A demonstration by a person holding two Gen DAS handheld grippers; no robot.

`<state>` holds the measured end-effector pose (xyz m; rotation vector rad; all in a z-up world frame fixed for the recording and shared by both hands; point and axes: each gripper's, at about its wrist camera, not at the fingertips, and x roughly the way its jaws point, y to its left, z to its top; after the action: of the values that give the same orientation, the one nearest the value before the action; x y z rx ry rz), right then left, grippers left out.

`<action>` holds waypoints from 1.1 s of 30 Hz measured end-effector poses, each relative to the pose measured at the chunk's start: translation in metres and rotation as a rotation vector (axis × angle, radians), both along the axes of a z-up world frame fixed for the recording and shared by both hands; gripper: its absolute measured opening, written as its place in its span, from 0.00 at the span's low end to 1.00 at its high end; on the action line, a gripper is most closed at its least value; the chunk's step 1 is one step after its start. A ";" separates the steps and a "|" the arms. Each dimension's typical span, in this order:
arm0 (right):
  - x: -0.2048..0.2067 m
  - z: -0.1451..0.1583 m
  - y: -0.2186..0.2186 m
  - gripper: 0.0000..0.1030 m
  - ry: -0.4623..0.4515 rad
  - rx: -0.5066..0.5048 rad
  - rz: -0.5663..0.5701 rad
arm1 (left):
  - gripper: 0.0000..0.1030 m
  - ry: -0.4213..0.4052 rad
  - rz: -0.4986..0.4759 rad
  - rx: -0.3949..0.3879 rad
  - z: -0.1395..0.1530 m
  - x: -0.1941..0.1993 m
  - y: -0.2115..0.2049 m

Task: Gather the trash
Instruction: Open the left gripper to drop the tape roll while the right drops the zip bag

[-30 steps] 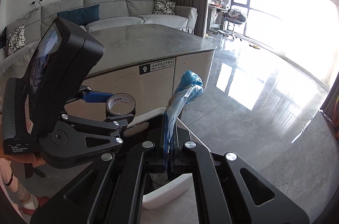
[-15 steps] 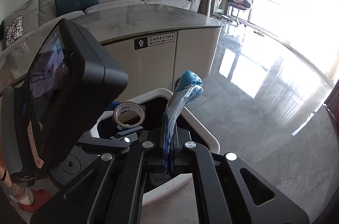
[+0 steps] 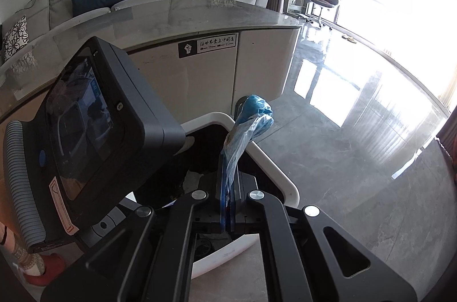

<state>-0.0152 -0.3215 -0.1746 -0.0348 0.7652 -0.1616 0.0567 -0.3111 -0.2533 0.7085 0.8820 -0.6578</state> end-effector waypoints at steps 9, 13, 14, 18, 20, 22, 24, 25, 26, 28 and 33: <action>0.004 -0.001 0.008 0.02 -0.004 -0.005 0.028 | 0.93 -0.061 0.045 -0.038 0.029 0.016 0.022; 0.009 -0.003 0.011 0.02 0.001 0.005 0.043 | 0.93 -0.075 0.061 -0.058 0.037 0.022 0.033; 0.011 -0.004 0.011 0.02 0.003 0.006 0.045 | 0.93 -0.084 0.066 -0.063 0.038 0.023 0.035; 0.017 -0.013 0.011 0.02 0.024 0.026 0.062 | 0.93 -0.091 0.077 -0.082 0.041 0.026 0.045; 0.021 -0.018 0.011 0.02 0.039 0.036 0.074 | 0.93 -0.088 0.084 -0.089 0.042 0.028 0.050; 0.023 -0.024 0.011 0.02 0.056 0.029 0.085 | 0.93 -0.084 0.092 -0.097 0.044 0.030 0.054; 0.026 -0.031 0.011 0.03 0.073 0.035 0.096 | 0.93 -0.081 0.096 -0.106 0.045 0.031 0.057; 0.028 -0.034 0.011 0.03 0.082 0.038 0.100 | 0.93 -0.081 0.096 -0.109 0.046 0.031 0.059; 0.030 -0.038 0.013 0.03 0.089 0.037 0.101 | 0.93 -0.086 0.096 -0.108 0.046 0.031 0.060; 0.034 -0.047 0.012 0.03 0.108 0.041 0.105 | 0.93 -0.093 0.096 -0.105 0.047 0.031 0.062; 0.047 -0.069 0.013 0.03 0.156 0.051 0.104 | 0.93 -0.097 0.101 -0.106 0.051 0.032 0.066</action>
<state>0.0319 -0.3085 -0.2438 -0.0390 0.9211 -0.0402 0.0889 -0.2452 -0.2027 0.5916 0.7826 -0.5709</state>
